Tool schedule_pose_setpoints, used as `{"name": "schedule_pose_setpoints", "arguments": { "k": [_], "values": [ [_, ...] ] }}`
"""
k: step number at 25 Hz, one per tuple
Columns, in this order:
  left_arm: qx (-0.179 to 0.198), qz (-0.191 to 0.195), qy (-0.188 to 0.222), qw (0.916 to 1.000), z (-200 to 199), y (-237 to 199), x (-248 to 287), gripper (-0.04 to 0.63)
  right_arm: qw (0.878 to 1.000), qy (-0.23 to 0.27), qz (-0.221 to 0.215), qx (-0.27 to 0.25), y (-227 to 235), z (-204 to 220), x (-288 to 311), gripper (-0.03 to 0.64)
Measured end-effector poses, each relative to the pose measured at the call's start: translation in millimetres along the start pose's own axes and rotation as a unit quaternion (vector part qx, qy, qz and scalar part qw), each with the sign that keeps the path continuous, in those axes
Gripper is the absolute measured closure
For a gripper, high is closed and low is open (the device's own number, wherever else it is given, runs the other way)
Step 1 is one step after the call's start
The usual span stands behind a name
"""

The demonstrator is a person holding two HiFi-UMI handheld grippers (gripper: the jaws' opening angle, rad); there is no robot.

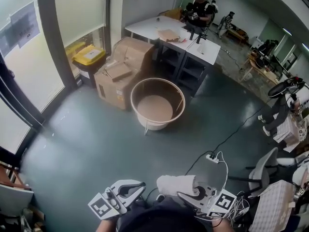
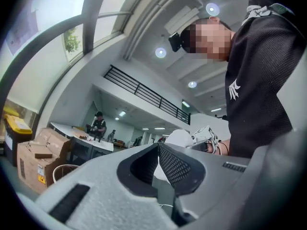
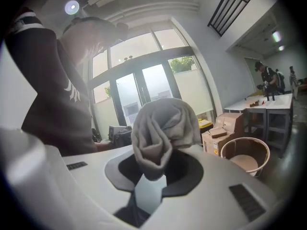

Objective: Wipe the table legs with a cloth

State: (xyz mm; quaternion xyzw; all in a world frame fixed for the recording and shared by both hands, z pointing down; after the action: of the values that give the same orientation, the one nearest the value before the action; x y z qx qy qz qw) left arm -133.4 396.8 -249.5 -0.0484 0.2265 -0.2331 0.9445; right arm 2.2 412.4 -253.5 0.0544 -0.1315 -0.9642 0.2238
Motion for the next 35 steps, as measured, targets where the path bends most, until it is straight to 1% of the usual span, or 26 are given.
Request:
{"name": "schedule_pose_setpoints", "arguments": {
  "k": [4, 7, 9, 13, 15, 18, 22, 24, 27, 30, 32, 35],
  "values": [
    [-0.006, -0.023, -0.011, 0.9997, 2.1, 9.5, 1.2, 0.588, 1.0, 0.001, -0.005, -0.009, -0.4, 0.3, -5.4, 0.549],
    [-0.008, -0.038, -0.031, 0.9988, 14.9, 18.1, 3.9, 0.588, 1.0, 0.016, -0.014, -0.007, 0.0, -2.7, -23.5, 0.549],
    [-0.014, -0.039, -0.045, 0.9981, 27.8, 27.3, 14.2, 0.588, 0.999, 0.034, -0.012, 0.006, 5.3, -3.0, -43.7, 0.549],
    [-0.036, -0.043, -0.039, 0.9977, 41.1, 53.8, 44.9, 0.588, 0.997, 0.064, -0.008, 0.04, 17.1, -7.3, -80.8, 0.549],
    [-0.045, -0.04, -0.044, 0.9972, 51.1, 65.5, 57.5, 0.588, 0.996, 0.071, -0.013, 0.045, 22.6, -8.3, -92.2, 0.549],
    [-0.051, -0.021, -0.058, 0.9968, 61.9, 83.6, 69.8, 0.588, 0.996, 0.074, -0.019, 0.047, 23.5, -6.9, -104.2, 0.549],
    [-0.082, 0.003, -0.056, 0.9951, 73.1, 104.4, 88.5, 0.588, 0.996, 0.081, -0.011, 0.045, 21.1, -3.8, -134.9, 0.549],
    [-0.079, 0.016, -0.061, 0.9949, 75.8, 114.8, 99.7, 0.589, 0.996, 0.084, -0.004, 0.043, 16.8, -4.2, -150.6, 0.549],
    [-0.056, 0.031, -0.075, 0.9951, 73.6, 126.3, 111.1, 0.588, 0.995, 0.093, -0.001, 0.042, 8.2, -6.7, -163.5, 0.549],
    [-0.042, 0.04, -0.068, 0.996, 69.3, 135.2, 121.6, 0.588, 0.994, 0.098, -0.002, 0.041, 5.8, -7.6, -171.6, 0.549],
    [-0.038, 0.04, -0.06, 0.9967, 69.4, 141.5, 125.3, 0.588, 0.994, 0.097, -0.007, 0.043, 4.0, -5.9, -175.1, 0.549],
    [-0.036, 0.028, -0.055, 0.9975, 73.6, 151.9, 120.4, 0.588, 0.995, 0.09, -0.019, 0.046, -2.5, -1.1, -178.1, 0.549]
  ]
}}
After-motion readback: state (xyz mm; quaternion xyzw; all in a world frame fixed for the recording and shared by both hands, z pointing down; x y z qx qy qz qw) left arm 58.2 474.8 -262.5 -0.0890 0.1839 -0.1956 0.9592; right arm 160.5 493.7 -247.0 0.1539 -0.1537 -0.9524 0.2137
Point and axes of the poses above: the fingertips, and each gripper's own axes: x forward along the fingers, y to its right, z out of its underside, the point moved 1 cm from there along -x, backward along the fingers, and after that the axes turned 15 degrees about y, right-handed, at the moved point
